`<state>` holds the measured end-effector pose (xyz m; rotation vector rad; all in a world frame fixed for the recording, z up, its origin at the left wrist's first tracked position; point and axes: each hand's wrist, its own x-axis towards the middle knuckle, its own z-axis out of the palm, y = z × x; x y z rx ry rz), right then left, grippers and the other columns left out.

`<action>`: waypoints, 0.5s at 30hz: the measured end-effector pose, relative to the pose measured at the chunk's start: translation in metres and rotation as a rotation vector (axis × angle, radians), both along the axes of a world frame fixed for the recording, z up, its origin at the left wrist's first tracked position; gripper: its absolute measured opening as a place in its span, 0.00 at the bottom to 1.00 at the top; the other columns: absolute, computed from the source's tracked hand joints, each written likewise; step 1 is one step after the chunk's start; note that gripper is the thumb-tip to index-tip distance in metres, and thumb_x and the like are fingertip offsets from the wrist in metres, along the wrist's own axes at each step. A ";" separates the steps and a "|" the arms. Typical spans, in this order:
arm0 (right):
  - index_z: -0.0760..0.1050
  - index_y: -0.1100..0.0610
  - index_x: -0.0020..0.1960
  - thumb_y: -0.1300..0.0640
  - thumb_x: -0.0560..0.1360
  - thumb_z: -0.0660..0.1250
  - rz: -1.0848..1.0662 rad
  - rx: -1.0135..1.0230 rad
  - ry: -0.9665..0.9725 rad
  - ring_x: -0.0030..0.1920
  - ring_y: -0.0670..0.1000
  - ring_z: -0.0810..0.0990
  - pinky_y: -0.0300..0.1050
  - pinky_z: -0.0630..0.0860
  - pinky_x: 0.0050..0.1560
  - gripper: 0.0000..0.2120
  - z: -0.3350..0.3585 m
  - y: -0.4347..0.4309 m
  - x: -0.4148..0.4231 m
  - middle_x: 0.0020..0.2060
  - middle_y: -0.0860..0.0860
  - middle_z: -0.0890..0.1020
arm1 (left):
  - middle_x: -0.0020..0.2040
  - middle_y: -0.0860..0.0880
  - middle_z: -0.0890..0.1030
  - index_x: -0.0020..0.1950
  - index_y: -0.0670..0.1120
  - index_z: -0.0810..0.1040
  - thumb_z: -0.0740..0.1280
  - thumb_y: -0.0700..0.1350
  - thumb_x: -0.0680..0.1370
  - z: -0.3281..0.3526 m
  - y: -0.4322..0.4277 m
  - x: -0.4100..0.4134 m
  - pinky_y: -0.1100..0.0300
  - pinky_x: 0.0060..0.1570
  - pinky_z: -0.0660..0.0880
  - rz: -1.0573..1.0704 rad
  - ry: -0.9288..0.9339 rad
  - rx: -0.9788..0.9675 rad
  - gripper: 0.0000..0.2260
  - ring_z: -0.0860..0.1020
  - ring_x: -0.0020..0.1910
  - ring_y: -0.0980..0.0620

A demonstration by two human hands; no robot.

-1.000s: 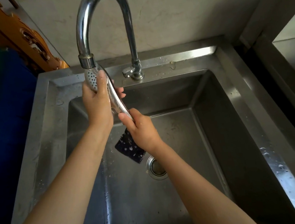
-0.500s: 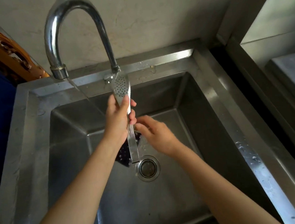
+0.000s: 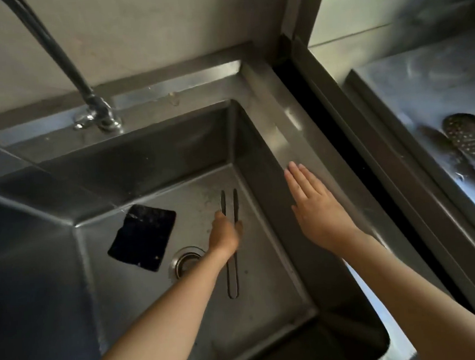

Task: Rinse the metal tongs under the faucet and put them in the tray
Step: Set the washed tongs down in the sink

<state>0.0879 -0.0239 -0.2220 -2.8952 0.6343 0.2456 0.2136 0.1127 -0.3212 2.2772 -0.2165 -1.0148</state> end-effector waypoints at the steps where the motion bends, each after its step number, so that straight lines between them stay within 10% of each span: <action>1: 0.36 0.56 0.75 0.57 0.81 0.49 0.011 -0.020 0.004 0.70 0.47 0.28 0.42 0.30 0.69 0.29 -0.002 0.000 0.000 0.76 0.51 0.37 | 0.63 0.38 0.73 0.68 0.39 0.60 0.61 0.49 0.79 -0.008 -0.006 -0.007 0.49 0.53 0.76 -0.028 -0.023 0.046 0.22 0.76 0.57 0.39; 15: 0.28 0.64 0.72 0.65 0.77 0.47 0.076 -0.248 -0.061 0.74 0.57 0.34 0.51 0.35 0.73 0.33 -0.016 0.010 -0.005 0.72 0.60 0.32 | 0.63 0.39 0.70 0.65 0.39 0.61 0.67 0.54 0.73 -0.099 -0.023 -0.046 0.52 0.52 0.72 -0.025 -0.081 0.290 0.29 0.73 0.59 0.41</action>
